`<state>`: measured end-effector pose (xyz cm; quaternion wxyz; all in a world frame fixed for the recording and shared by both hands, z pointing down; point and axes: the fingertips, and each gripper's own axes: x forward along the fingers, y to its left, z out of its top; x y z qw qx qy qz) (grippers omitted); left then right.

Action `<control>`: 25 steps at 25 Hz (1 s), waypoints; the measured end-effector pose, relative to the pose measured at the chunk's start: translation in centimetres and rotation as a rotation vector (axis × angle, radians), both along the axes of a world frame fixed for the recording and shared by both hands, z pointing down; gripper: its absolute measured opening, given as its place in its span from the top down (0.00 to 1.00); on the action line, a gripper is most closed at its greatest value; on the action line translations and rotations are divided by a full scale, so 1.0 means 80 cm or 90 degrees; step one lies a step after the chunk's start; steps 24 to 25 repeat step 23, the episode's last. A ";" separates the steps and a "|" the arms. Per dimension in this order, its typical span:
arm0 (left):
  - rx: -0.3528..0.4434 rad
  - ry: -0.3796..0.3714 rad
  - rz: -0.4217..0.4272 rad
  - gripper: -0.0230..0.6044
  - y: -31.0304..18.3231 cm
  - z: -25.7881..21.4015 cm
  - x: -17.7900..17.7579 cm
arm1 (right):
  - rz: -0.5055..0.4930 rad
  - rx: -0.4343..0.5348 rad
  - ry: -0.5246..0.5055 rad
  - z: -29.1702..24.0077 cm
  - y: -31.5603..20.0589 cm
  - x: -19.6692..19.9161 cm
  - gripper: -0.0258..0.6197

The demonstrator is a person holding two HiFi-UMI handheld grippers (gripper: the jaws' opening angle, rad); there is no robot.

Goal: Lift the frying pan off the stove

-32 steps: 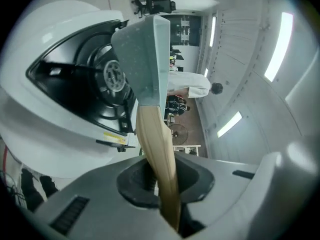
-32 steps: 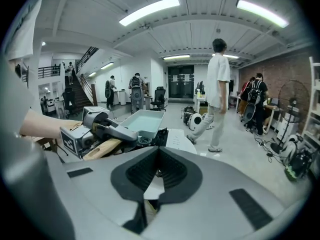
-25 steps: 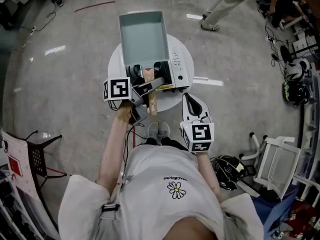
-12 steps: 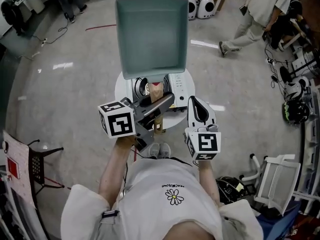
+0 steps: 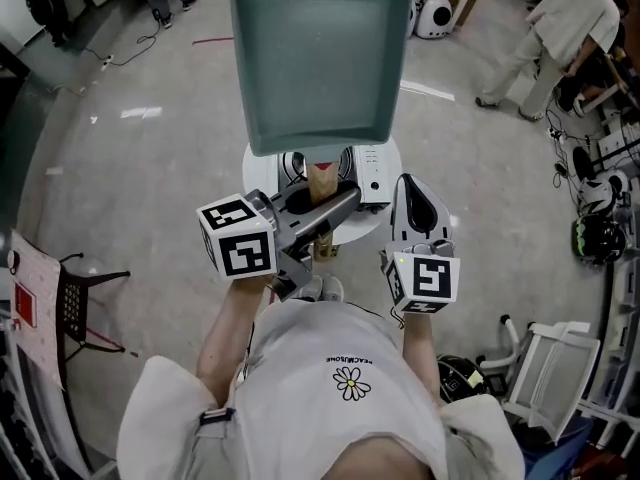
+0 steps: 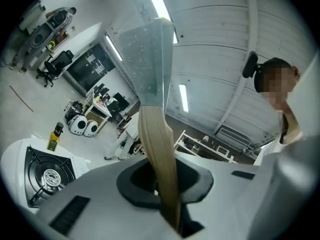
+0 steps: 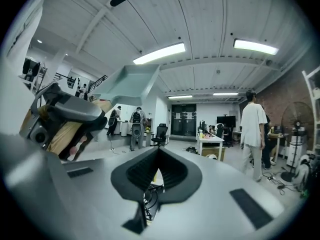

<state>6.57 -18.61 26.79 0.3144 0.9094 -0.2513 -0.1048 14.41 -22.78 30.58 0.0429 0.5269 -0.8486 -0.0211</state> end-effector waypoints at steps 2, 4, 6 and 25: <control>0.003 -0.015 0.003 0.90 0.003 0.004 0.000 | -0.003 0.000 -0.002 0.000 0.001 -0.001 0.96; 0.006 -0.027 0.004 0.90 0.005 0.006 0.003 | -0.007 0.003 -0.002 -0.001 0.003 0.000 0.96; 0.010 -0.034 0.001 0.90 0.007 0.005 0.006 | -0.010 0.006 -0.001 -0.003 0.003 -0.001 0.96; -0.010 -0.018 0.047 0.90 0.014 0.015 0.018 | -0.013 -0.003 0.003 0.000 0.011 -0.019 0.96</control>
